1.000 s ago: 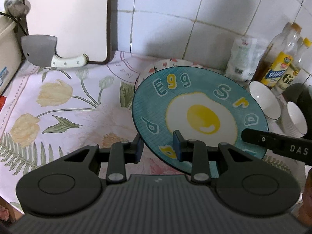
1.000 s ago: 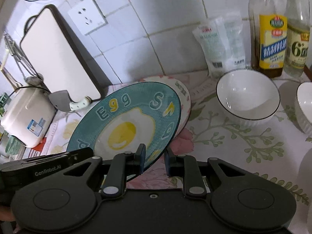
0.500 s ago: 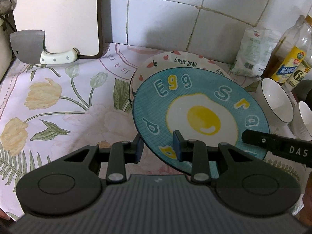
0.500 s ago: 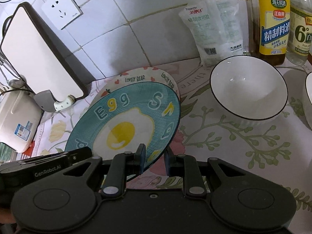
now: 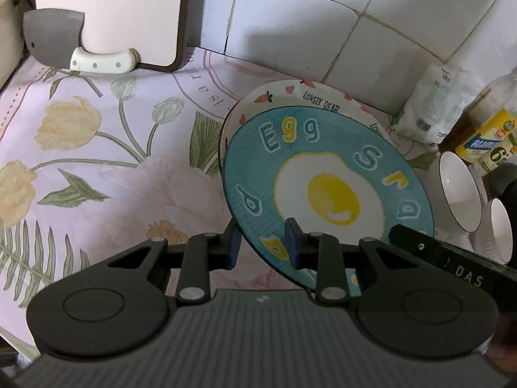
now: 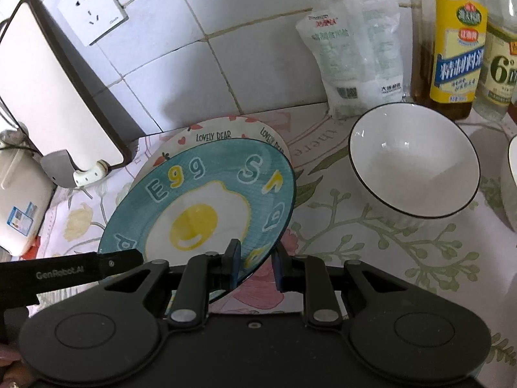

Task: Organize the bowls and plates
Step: 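Lower the egg plate onto the bunny plate and open both grippers, then move both grippers to a white bowl beside the black pot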

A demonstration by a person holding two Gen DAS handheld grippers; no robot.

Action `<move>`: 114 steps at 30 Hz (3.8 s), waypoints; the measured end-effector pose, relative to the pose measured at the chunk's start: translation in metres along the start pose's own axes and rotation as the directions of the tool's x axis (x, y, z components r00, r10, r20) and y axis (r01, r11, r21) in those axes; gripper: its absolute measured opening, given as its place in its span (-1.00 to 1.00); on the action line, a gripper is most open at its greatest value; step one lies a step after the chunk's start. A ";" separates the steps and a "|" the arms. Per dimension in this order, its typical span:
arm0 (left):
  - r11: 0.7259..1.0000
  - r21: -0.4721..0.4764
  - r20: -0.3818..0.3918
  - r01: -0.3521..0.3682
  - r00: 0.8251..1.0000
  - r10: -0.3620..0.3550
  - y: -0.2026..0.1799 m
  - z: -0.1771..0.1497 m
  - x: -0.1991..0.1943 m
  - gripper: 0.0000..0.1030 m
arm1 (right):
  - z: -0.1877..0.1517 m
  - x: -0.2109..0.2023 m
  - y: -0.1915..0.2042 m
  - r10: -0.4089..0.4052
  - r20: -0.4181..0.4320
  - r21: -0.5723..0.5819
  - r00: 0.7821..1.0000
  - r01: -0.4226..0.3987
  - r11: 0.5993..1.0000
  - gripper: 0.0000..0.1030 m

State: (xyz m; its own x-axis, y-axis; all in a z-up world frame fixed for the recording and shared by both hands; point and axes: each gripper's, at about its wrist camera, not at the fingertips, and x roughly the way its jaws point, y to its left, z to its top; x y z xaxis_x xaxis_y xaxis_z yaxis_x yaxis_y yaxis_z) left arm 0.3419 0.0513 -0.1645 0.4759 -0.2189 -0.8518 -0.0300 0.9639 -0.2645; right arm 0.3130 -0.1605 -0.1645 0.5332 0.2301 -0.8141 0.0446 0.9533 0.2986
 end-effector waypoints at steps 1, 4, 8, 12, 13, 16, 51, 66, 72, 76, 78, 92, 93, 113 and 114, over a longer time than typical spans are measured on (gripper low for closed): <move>1.000 -0.004 0.001 0.004 1.000 -0.004 0.000 -0.002 -0.002 -0.46 | -0.001 -0.001 0.000 0.007 0.001 0.007 1.000 -0.007 1.000 -0.50; 0.999 -0.017 -0.005 0.032 0.999 -0.032 -0.002 -0.009 -0.010 -0.53 | -0.007 -0.011 0.002 0.025 0.012 0.013 1.000 -0.025 1.000 -0.41; 1.000 0.001 0.017 0.026 1.000 -0.026 -0.007 -0.016 -0.017 -0.56 | -0.015 -0.026 0.008 0.040 0.029 0.007 0.999 -0.040 0.999 -0.40; 1.000 -0.013 0.014 0.009 1.000 -0.009 -0.008 -0.013 -0.013 -0.59 | -0.015 -0.030 0.010 0.048 0.011 0.041 0.999 -0.049 0.998 -0.44; 1.000 -0.015 0.011 0.006 1.000 -0.006 -0.008 -0.011 -0.011 -0.60 | -0.014 -0.027 0.010 0.043 0.002 0.048 0.999 -0.043 0.998 -0.46; 1.000 -0.026 0.004 0.001 1.000 -0.001 -0.006 -0.008 -0.002 -0.60 | -0.013 -0.017 0.008 0.035 -0.007 0.061 0.999 -0.035 0.998 -0.49; 0.990 0.139 0.098 -0.003 0.995 -0.011 -0.025 -0.041 -0.097 0.08 | -0.042 -0.110 0.028 0.122 0.197 -0.268 0.973 -0.066 0.961 -0.14; 0.951 0.309 0.160 -0.016 0.987 -0.036 -0.045 -0.096 -0.188 0.57 | -0.083 -0.208 0.047 0.108 0.267 -0.446 0.958 0.024 0.895 0.52; 0.934 0.357 0.151 -0.018 0.988 -0.038 -0.054 -0.118 -0.204 0.58 | -0.102 -0.240 0.042 0.115 0.276 -0.479 0.954 0.033 0.877 0.65; 0.918 0.396 0.142 -0.012 0.989 -0.048 -0.066 -0.131 -0.213 0.58 | -0.115 -0.262 0.034 0.106 0.288 -0.491 0.952 0.052 0.869 0.69; 0.911 0.413 0.137 -0.002 0.989 -0.060 -0.072 -0.136 -0.216 0.58 | -0.120 -0.271 0.028 0.095 0.295 -0.495 0.951 0.067 0.866 0.70; 0.862 0.502 0.096 0.063 0.987 -0.128 -0.132 -0.165 -0.194 0.75 | -0.161 -0.298 -0.054 -0.019 0.308 -0.462 0.951 0.167 0.871 0.75; 0.858 0.510 0.092 0.067 0.987 -0.132 -0.138 -0.167 -0.190 0.75 | -0.164 -0.298 -0.061 -0.027 0.309 -0.461 0.951 0.175 0.870 0.75; 0.855 0.471 -0.004 0.219 0.969 -0.246 -0.241 -0.192 -0.083 0.68 | -0.197 -0.226 -0.181 -0.087 0.313 -0.324 0.946 0.192 0.927 0.79; 0.856 0.468 -0.008 0.220 0.969 -0.245 -0.245 -0.194 -0.077 0.68 | -0.197 -0.221 -0.184 -0.086 0.312 -0.319 0.946 0.190 0.929 0.79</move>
State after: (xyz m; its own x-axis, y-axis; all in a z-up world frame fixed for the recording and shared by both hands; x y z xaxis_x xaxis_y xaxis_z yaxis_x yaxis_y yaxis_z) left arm 0.1425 -0.1973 -0.1217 0.4620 -0.4500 -0.7643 0.4908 0.8475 -0.2023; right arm 0.0205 -0.3485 -0.1381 0.7643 0.0747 -0.6406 -0.1269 0.9913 -0.0359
